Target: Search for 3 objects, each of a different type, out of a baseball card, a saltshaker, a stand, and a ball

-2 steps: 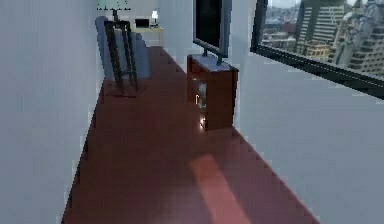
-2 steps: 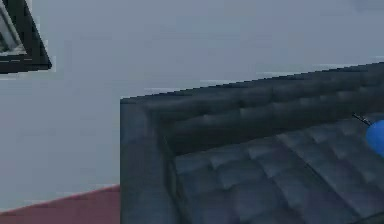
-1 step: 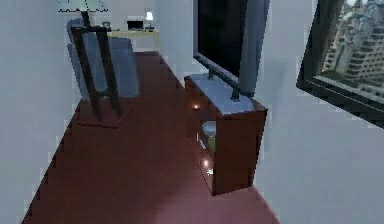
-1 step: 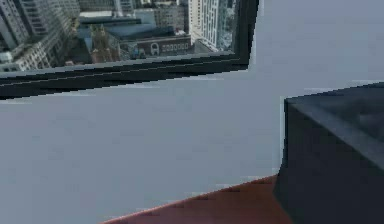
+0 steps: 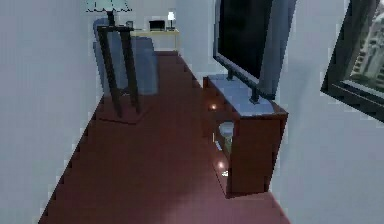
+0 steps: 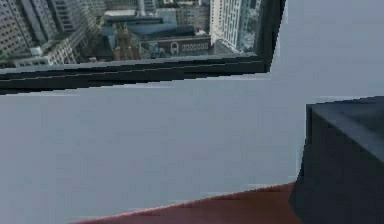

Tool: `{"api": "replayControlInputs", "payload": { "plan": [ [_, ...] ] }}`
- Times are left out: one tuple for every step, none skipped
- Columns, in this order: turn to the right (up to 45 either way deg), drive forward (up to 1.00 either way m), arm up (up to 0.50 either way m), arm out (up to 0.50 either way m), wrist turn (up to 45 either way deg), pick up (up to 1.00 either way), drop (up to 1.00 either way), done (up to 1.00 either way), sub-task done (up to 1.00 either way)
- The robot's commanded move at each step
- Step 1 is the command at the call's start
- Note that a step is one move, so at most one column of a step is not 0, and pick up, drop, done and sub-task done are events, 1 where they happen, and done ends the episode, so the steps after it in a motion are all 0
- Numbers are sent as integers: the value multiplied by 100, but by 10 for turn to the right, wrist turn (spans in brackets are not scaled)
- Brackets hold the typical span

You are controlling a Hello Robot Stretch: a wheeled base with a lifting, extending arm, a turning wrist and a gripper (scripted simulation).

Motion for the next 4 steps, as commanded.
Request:
{"api": "replayControlInputs", "payload": {
  "plan": [
    [0, 50, 0, 0, 0, 0, 0, 0, 0],
    [180, 0, 0, 0, 0, 0, 0, 0, 0],
    [0, 0, 0, 0, 0, 0, 0, 0, 100],
    [450, 0, 0, 0, 0, 0, 0, 0, 0]
  ]
}}
